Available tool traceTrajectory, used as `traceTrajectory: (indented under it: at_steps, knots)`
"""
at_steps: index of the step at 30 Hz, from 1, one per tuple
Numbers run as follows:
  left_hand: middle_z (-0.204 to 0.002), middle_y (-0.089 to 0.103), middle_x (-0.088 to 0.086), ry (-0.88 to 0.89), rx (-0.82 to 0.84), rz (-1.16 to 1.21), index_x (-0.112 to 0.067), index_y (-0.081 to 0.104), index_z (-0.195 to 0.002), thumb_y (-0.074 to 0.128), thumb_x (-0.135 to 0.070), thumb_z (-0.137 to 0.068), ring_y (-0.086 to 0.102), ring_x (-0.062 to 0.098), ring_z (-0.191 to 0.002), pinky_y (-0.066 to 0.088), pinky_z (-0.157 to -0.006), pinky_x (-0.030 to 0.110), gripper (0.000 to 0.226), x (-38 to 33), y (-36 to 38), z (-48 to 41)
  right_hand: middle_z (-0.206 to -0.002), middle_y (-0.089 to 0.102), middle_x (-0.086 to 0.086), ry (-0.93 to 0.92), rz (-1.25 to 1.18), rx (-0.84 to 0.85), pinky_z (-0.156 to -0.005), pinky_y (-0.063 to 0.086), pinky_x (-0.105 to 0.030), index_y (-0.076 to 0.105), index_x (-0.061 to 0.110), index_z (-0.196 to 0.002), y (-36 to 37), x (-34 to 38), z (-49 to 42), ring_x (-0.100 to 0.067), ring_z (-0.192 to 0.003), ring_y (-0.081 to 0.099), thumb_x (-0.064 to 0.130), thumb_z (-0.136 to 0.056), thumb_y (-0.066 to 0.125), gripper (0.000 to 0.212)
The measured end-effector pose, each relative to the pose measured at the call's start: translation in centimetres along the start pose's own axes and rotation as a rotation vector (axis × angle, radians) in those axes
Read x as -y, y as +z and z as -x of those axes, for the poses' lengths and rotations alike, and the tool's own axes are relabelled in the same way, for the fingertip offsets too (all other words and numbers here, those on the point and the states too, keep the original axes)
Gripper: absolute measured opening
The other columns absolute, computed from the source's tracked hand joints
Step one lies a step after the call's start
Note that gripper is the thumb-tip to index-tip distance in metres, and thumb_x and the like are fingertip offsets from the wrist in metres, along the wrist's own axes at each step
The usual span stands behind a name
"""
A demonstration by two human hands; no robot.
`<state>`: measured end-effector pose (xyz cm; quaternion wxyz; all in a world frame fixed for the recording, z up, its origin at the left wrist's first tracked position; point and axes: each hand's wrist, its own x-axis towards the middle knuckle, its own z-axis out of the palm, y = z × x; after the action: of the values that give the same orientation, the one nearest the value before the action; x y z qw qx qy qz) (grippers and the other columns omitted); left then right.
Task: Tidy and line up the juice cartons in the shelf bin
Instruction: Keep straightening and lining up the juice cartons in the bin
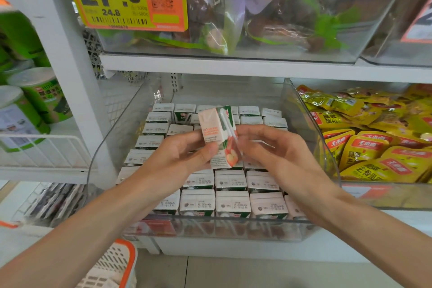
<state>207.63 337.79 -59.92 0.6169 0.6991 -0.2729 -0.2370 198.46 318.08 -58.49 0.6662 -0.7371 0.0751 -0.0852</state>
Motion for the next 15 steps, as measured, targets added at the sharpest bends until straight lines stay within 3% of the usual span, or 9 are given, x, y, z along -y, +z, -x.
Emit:
traceTrajectory:
  at_steps: [4, 7, 9, 12, 15]
  knots:
    - [-0.122, 0.076, -0.011, -0.001, -0.063, 0.077, -0.034, 0.070, -0.129, 0.073, -0.042, -0.086, 0.071, 0.006, -0.116, 0.055, -0.091, 0.014, 0.044, 0.0, 0.0, -0.3, -0.110, 0.082, 0.001, 0.061, -0.068, 0.011, -0.102, 0.058, -0.034, 0.073, 0.019, -0.124, -0.1, -0.1, -0.3, -0.014, -0.109, 0.076, 0.009, -0.104, 0.060, 0.026]
    - [-0.119, 0.076, -0.010, 0.010, -0.098, 0.077, -0.036, 0.071, -0.128, 0.081, -0.050, -0.074, 0.072, 0.007, -0.113, 0.056, -0.090, 0.016, 0.056, -0.2, 0.1, -0.4, -0.112, 0.081, 0.005, 0.033, -0.004, 0.058, -0.098, 0.059, -0.027, 0.074, 0.023, -0.121, 0.2, -0.4, -0.2, -0.010, -0.109, 0.075, 0.025, -0.099, 0.072, 0.022]
    - [-0.119, 0.075, -0.013, 0.015, -0.095, 0.064, -0.036, 0.071, -0.128, 0.082, -0.051, -0.075, 0.072, 0.005, -0.112, 0.057, -0.087, 0.015, 0.056, -0.3, 0.3, -0.4, -0.116, 0.080, 0.007, 0.004, -0.002, 0.070, -0.093, 0.058, -0.021, 0.070, 0.024, -0.125, 0.3, -0.7, -0.1, -0.007, -0.109, 0.075, 0.031, -0.093, 0.078, 0.033]
    - [-0.123, 0.074, -0.013, 0.008, -0.094, 0.083, -0.034, 0.069, -0.130, 0.083, -0.050, -0.074, 0.072, 0.007, -0.114, 0.058, -0.088, 0.017, 0.060, -0.4, 0.4, -0.4, -0.120, 0.077, 0.011, 0.011, 0.004, 0.030, -0.097, 0.059, -0.031, 0.060, 0.029, -0.136, 0.3, -1.1, -0.1, -0.008, -0.109, 0.075, 0.041, -0.085, 0.082, 0.057]
    - [-0.122, 0.077, -0.006, -0.015, -0.104, 0.172, -0.028, 0.069, -0.127, 0.085, -0.046, -0.071, 0.074, 0.014, -0.114, 0.059, -0.088, 0.020, 0.061, -0.4, 0.2, -0.5, -0.115, 0.077, 0.002, 0.001, 0.018, -0.038, -0.095, 0.061, -0.032, 0.066, 0.027, -0.127, 0.4, -1.3, -0.2, -0.010, -0.104, 0.076, 0.045, -0.075, 0.085, 0.058]
